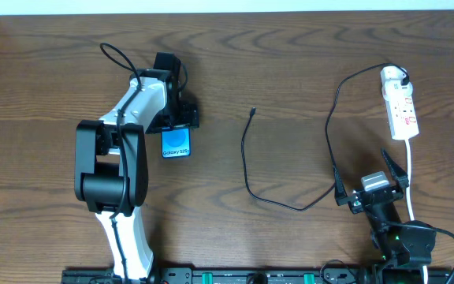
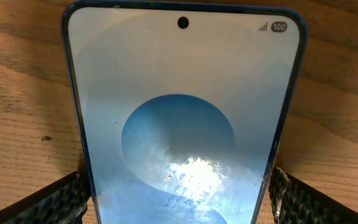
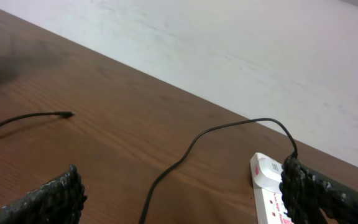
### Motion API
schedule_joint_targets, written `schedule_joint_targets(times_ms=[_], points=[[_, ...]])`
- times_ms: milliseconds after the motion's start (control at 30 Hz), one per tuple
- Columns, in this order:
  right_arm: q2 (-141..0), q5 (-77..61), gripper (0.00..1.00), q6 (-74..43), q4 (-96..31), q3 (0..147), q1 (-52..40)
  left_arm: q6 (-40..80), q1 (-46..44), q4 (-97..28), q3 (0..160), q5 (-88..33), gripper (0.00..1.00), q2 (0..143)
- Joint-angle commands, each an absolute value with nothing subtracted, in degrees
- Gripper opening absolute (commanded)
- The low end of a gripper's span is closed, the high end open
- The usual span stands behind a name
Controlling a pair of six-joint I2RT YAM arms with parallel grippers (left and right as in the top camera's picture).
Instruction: Plug charger to phone and switch on socket
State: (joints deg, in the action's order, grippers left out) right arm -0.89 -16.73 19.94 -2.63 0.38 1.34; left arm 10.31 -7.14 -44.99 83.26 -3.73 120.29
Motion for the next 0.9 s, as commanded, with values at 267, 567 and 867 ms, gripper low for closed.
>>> schedule_joint_targets(times_ms=[267, 567, 867], points=[[-0.6, -16.8, 0.99, 19.6, -2.9, 0.3, 0.9, 10.2, -7.0, -45.1, 80.8, -4.4, 0.94, 122.5], [-0.6, -16.8, 0.99, 19.5, -2.9, 0.3, 0.9, 10.2, -7.0, -45.2, 80.9, -4.4, 0.94, 122.4], [-0.6, -16.8, 0.99, 19.5, -2.9, 0.3, 0.9, 10.2, -7.0, -45.5, 80.9, -4.4, 0.93, 121.7]])
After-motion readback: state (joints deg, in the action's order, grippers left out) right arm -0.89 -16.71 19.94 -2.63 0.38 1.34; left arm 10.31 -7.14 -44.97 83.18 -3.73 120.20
